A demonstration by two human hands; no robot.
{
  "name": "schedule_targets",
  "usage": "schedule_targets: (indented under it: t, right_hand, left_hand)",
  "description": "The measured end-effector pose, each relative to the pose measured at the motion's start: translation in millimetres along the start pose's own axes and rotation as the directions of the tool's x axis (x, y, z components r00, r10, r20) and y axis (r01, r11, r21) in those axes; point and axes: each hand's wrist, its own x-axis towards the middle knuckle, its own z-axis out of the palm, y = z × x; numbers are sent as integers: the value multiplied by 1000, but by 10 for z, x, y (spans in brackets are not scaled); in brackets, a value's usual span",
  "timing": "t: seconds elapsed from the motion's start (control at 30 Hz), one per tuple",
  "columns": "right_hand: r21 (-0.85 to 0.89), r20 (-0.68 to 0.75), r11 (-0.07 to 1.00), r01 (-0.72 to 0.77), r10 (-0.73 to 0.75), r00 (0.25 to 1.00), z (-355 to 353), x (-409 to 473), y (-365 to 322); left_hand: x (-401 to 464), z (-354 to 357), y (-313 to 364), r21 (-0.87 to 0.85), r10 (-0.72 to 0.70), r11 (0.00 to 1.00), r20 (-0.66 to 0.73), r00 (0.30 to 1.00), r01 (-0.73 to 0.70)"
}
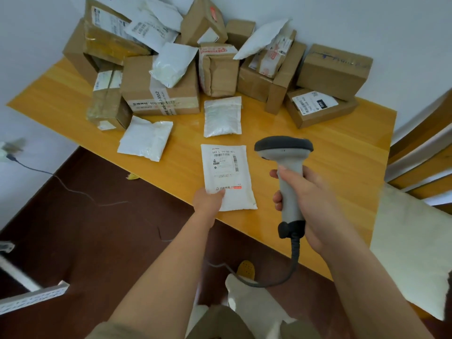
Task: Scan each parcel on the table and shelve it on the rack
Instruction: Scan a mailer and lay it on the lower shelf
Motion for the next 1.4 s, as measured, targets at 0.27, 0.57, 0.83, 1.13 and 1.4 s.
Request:
schedule_targets:
  t: [0.27,0.57,0.83,1.13,1.4]
  right_hand:
    - [-65,128,992,104,-95,987,863,-611,213]
    - [-220,497,957,188,-56,866,2455,-2145,1078]
    - [-357,747,886,296,81,659,3851,-3484,1902]
    - [-401,846,825,399,166,507,5128,-4319,2466]
    - [-486,831,764,424,254,495,6530,-4581,3139]
  left_hand:
    - [-506,-1462,-447,-554,-46,814,242,969,177]
    - [-1547,-3726,-1981,-743,-203,668,-117,972,50]
    - [-2789,-5641,-3535,-860,-468,443,-464,752,-254]
    - [-3075,-6851,-4434,-872,-637,145,-443,630,-467]
    - [-2566,-8009,-5085,-856,-723,79,-401,562,-510]
